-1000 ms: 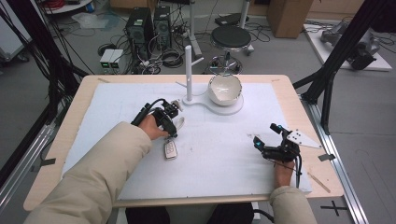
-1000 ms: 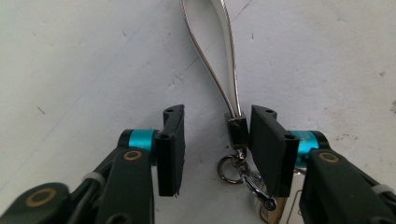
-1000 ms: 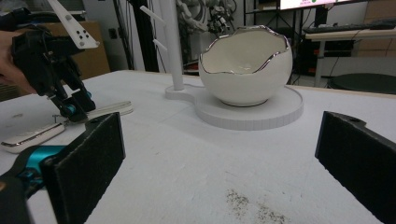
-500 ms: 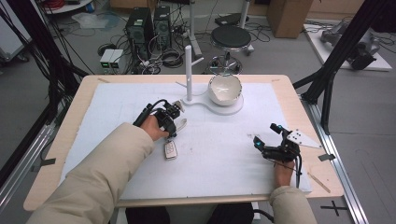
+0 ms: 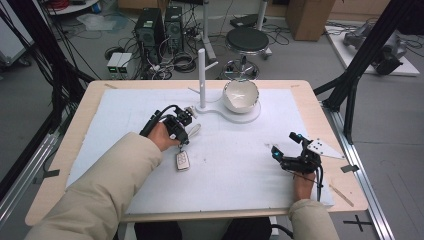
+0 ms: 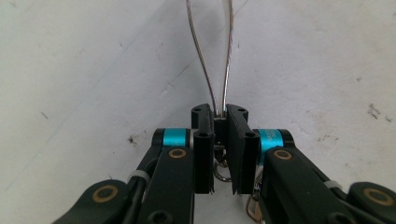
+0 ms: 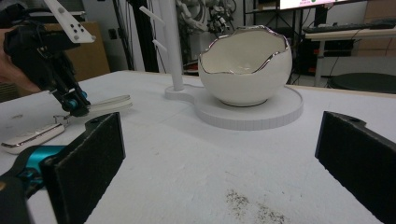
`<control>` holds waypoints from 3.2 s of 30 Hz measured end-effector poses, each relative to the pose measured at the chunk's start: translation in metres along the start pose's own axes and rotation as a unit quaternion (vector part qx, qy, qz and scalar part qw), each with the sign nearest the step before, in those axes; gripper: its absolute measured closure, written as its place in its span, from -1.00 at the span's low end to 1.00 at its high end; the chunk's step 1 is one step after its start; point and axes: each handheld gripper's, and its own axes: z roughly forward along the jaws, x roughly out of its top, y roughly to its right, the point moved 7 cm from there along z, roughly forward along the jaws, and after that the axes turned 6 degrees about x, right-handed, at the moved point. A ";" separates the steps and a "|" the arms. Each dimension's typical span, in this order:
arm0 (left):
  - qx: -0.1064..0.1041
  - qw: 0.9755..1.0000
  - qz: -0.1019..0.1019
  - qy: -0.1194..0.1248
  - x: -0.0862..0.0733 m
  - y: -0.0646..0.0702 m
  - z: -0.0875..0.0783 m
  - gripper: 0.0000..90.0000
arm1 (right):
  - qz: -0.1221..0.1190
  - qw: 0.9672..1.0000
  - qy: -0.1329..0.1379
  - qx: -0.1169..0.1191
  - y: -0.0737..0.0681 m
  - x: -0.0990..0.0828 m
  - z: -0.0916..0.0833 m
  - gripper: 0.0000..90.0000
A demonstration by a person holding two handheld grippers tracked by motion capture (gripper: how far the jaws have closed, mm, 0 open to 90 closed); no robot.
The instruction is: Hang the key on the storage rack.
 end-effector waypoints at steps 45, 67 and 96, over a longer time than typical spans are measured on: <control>0.068 0.943 -0.043 0.323 0.044 -0.033 -0.095 0.81 | 0.002 1.000 -0.002 0.000 -0.001 0.000 0.000 -0.99; 0.084 0.945 -0.055 0.310 0.065 -0.037 -0.065 0.81 | 0.000 1.000 -0.001 0.001 0.000 0.000 0.000 -0.99; 0.098 0.954 -0.072 0.275 0.069 -0.050 -0.026 0.81 | -0.003 1.000 -0.002 0.000 -0.001 0.000 0.000 -0.99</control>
